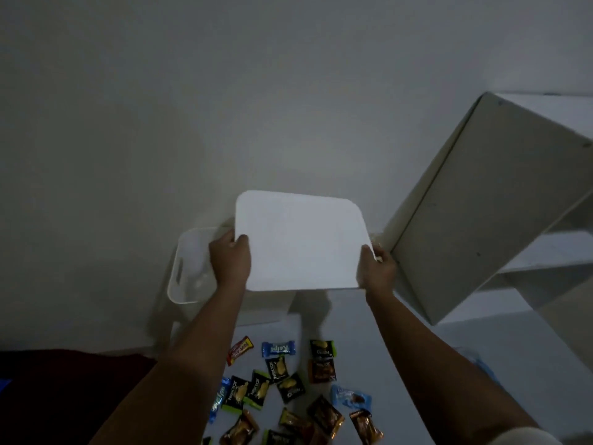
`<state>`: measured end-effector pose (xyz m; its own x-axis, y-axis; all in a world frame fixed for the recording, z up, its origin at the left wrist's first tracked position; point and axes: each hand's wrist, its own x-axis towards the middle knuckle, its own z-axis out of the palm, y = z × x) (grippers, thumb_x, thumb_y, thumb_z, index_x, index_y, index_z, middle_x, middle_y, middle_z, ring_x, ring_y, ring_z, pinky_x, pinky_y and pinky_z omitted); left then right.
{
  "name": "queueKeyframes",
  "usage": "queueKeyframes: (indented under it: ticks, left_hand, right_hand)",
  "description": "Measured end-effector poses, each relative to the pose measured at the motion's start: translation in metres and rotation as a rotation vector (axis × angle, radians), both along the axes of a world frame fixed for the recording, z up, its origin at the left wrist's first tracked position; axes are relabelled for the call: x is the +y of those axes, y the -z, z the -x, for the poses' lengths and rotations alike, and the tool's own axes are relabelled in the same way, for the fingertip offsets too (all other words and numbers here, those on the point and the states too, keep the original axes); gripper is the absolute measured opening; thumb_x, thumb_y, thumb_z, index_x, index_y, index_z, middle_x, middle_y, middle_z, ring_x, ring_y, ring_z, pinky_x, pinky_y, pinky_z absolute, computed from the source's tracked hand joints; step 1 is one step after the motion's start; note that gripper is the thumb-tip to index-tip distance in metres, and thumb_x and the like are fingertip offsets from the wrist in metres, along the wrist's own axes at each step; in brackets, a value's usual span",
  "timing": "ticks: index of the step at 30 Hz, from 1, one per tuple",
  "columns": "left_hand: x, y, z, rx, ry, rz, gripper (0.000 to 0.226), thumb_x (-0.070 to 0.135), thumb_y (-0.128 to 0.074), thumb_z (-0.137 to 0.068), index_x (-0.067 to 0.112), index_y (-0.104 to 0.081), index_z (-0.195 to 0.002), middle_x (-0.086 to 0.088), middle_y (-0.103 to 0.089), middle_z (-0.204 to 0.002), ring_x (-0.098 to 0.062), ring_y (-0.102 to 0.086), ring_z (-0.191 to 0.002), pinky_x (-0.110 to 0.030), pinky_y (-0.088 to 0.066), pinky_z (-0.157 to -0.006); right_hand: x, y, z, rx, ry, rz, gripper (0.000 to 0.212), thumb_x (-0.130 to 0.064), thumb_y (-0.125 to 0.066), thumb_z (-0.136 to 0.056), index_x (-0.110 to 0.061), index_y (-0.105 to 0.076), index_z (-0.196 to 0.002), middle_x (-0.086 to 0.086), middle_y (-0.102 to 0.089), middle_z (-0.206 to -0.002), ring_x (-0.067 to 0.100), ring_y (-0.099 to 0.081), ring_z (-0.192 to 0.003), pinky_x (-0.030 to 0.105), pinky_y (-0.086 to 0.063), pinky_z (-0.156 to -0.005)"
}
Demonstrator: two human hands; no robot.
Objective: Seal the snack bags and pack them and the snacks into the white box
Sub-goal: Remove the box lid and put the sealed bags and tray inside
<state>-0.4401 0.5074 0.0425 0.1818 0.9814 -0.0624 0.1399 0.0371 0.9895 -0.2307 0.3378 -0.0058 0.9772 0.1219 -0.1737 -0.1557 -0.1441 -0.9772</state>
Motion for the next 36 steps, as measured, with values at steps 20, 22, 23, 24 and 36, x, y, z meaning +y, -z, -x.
queueKeyframes:
  ticks: [20,22,23,24,36]
  left_hand:
    - [-0.113,0.229,-0.145,0.512,0.327,0.456,0.052,0.008,-0.054,-0.076,0.008,-0.056,-0.128,-0.012,-0.069,-0.113,-0.028,-0.065,-0.095,-0.043,-0.059,-0.084]
    - [-0.121,0.213,-0.152,0.558,0.283,0.435,0.043,0.000,-0.054,-0.084,0.009,-0.052,-0.126,-0.012,-0.066,-0.112,-0.028,-0.060,-0.093,-0.035,-0.051,-0.077]
    - [-0.124,0.209,-0.155,0.571,0.274,0.424,0.042,-0.003,-0.053,-0.086,0.010,-0.050,-0.126,-0.012,-0.064,-0.111,-0.028,-0.058,-0.092,-0.034,-0.048,-0.076]
    - [-0.127,0.207,-0.158,0.580,0.272,0.422,0.043,-0.004,-0.053,-0.087,0.011,-0.049,-0.127,-0.012,-0.063,-0.111,-0.028,-0.057,-0.091,-0.034,-0.047,-0.076]
    - [-0.139,0.222,-0.186,0.521,0.217,0.424,0.061,0.006,-0.062,-0.092,0.011,-0.041,-0.150,-0.015,-0.055,-0.141,-0.033,-0.058,-0.123,-0.040,-0.050,-0.101]
  right_hand:
    - [-0.161,0.132,-0.160,0.434,-0.359,0.654,0.039,-0.007,-0.062,-0.086,-0.006,-0.061,-0.125,0.020,-0.060,-0.117,0.036,-0.058,-0.101,0.039,-0.051,-0.069]
    - [-0.159,0.139,-0.172,0.524,-0.380,0.675,0.039,-0.004,-0.056,-0.094,-0.016,-0.056,-0.131,0.016,-0.053,-0.122,0.037,-0.053,-0.105,0.036,-0.049,-0.062]
    - [-0.159,0.141,-0.178,0.549,-0.390,0.682,0.042,-0.005,-0.055,-0.094,-0.017,-0.055,-0.134,0.016,-0.052,-0.125,0.038,-0.053,-0.108,0.037,-0.050,-0.063]
    - [-0.157,0.143,-0.183,0.555,-0.408,0.705,0.044,-0.006,-0.054,-0.094,-0.016,-0.055,-0.137,0.017,-0.053,-0.129,0.039,-0.054,-0.111,0.039,-0.052,-0.065]
    - [-0.146,0.152,-0.198,0.547,-0.463,0.636,0.047,-0.006,-0.063,-0.096,-0.006,-0.049,-0.141,0.012,-0.053,-0.107,0.029,-0.052,-0.093,0.044,-0.046,-0.082]
